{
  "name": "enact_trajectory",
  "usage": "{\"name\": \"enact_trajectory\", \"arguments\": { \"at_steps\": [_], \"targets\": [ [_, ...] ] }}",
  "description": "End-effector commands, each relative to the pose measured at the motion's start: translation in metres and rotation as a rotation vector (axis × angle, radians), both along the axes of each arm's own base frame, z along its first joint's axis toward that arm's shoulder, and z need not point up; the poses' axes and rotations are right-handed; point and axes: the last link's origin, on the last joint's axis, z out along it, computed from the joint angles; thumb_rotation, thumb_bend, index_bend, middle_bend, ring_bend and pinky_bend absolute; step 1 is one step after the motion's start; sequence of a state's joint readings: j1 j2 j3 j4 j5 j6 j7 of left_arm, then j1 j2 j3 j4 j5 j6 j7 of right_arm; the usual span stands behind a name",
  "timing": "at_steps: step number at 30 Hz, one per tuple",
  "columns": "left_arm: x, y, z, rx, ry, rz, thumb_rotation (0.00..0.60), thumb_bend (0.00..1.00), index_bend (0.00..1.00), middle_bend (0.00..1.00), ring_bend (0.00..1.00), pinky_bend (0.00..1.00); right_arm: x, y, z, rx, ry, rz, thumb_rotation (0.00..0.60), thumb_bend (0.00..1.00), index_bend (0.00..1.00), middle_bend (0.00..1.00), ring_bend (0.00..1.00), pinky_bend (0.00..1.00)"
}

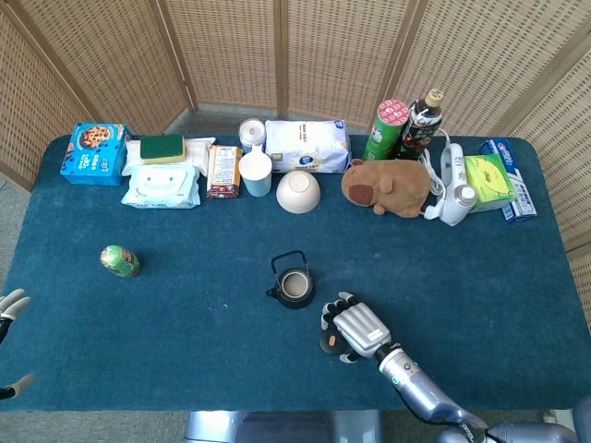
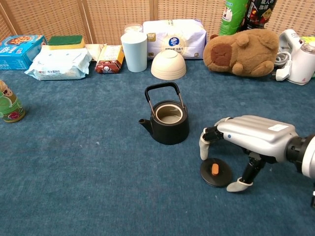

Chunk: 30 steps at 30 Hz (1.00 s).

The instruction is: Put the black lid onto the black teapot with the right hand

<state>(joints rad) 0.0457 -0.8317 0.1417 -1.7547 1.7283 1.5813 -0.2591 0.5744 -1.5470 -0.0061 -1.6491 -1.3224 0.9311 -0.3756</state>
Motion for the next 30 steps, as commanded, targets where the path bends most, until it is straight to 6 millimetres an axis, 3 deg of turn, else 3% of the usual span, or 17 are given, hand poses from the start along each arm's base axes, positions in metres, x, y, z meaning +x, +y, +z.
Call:
{"name": "enact_trajectory", "arguments": {
  "at_steps": [1, 15, 30],
  "targets": [
    [0.0, 0.0, 0.0, -0.001, 0.0, 0.0, 0.6, 0.08, 0.0, 0.0, 0.0, 0.1, 0.0, 0.0, 0.0, 0.002, 0.003, -0.002, 0.6, 0.08, 0.39, 0.26, 0.24, 0.1],
    [0.0, 0.0, 0.0, -0.001, -0.001, 0.0, 0.6, 0.08, 0.0, 0.0, 0.0, 0.1, 0.0, 0.0, -0.003, 0.012, -0.003, -0.015, 0.6, 0.11, 0.45, 0.27, 0.25, 0.1],
    [0.0, 0.0, 0.0, -0.002, -0.001, 0.0, 0.6, 0.08, 0.0, 0.0, 0.0, 0.1, 0.011, 0.004, 0.014, -0.003, -0.038, 0.007, 0.6, 0.13, 0.46, 0.27, 0.25, 0.11]
  ]
}}
